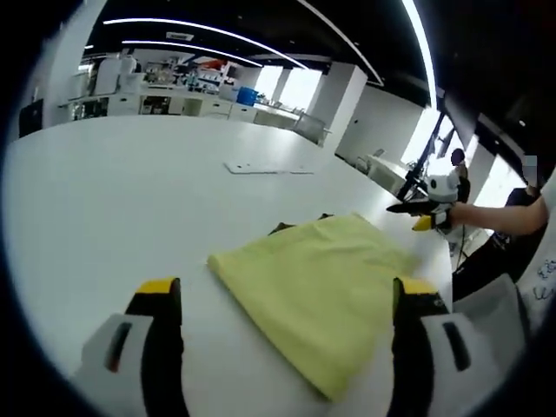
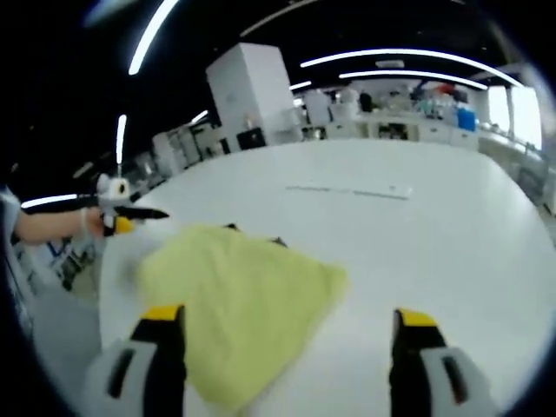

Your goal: Fold the garment on the visible template until the final outline fits inside the template.

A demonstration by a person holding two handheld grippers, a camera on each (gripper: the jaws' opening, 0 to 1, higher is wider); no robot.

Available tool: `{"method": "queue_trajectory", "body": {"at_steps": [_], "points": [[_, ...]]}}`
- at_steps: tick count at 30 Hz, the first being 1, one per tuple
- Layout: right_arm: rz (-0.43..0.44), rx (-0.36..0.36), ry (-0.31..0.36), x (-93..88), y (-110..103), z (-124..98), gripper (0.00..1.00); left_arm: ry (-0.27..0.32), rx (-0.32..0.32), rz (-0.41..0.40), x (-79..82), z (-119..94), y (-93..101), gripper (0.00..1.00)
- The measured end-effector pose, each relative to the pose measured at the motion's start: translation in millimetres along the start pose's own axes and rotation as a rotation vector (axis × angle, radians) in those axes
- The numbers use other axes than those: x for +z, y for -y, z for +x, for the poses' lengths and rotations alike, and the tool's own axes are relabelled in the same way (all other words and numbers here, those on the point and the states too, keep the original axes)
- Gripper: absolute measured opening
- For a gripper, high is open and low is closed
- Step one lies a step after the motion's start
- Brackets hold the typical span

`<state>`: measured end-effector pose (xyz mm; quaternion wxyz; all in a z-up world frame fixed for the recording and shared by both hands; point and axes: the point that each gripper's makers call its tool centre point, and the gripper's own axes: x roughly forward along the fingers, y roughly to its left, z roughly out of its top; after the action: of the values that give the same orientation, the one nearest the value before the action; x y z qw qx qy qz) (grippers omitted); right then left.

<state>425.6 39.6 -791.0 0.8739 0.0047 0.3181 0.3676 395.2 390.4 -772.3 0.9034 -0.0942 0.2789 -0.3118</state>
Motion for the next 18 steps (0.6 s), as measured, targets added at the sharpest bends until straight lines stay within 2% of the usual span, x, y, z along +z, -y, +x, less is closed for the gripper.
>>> {"method": "queue_trajectory", "body": {"at_steps": [7,18], "points": [[0.004,-0.015,-0.001,-15.6,-10,-25,0.99,-0.030,-0.017,0.006,-22.2,-16,18.2,0.96],[0.029,-0.036,-0.004,-36.4,-18,-49,0.97,-0.045,-0.008,-0.005,-47.5,-42,27.8,0.93]]}}
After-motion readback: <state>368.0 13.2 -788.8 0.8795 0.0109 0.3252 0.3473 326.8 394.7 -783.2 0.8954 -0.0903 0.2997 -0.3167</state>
